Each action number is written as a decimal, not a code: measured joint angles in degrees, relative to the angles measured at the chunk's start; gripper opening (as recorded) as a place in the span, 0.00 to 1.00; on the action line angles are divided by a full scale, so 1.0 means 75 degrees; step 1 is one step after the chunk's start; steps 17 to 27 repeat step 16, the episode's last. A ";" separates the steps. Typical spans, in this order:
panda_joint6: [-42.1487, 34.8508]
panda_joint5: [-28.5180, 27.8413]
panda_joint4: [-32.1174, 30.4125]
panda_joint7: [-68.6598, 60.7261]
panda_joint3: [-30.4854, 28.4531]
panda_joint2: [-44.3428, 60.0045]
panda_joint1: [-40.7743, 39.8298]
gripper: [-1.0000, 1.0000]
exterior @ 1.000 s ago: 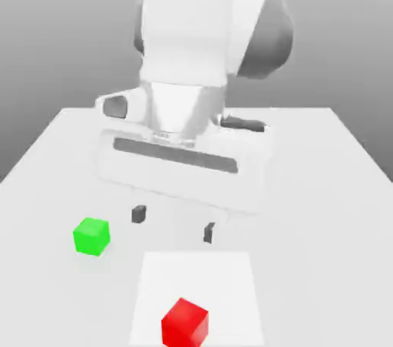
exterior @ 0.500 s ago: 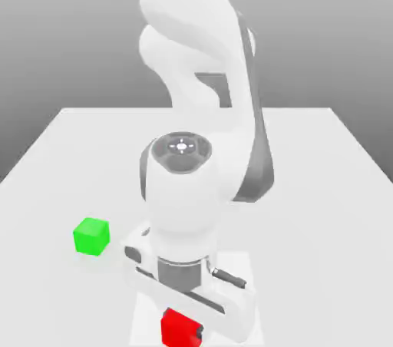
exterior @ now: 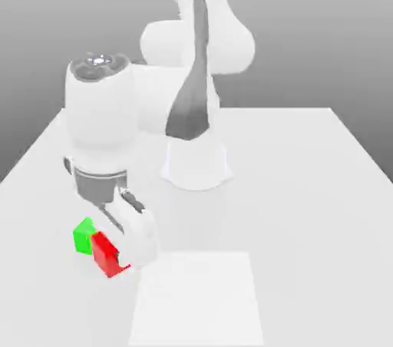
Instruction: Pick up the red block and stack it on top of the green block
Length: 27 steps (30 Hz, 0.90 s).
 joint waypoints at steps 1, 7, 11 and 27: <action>0.0004 0.0002 -0.0273 0.0154 -0.0081 -0.0277 -0.0146 0.00; 0.0402 0.0225 -0.1517 0.0707 -0.0703 -0.1168 -0.0916 0.00; 0.1410 0.0579 -0.1534 0.0498 -0.0769 -0.0174 -0.0827 0.00; 0.1915 0.0875 -0.1517 0.0299 -0.0708 0.0352 -0.0706 1.00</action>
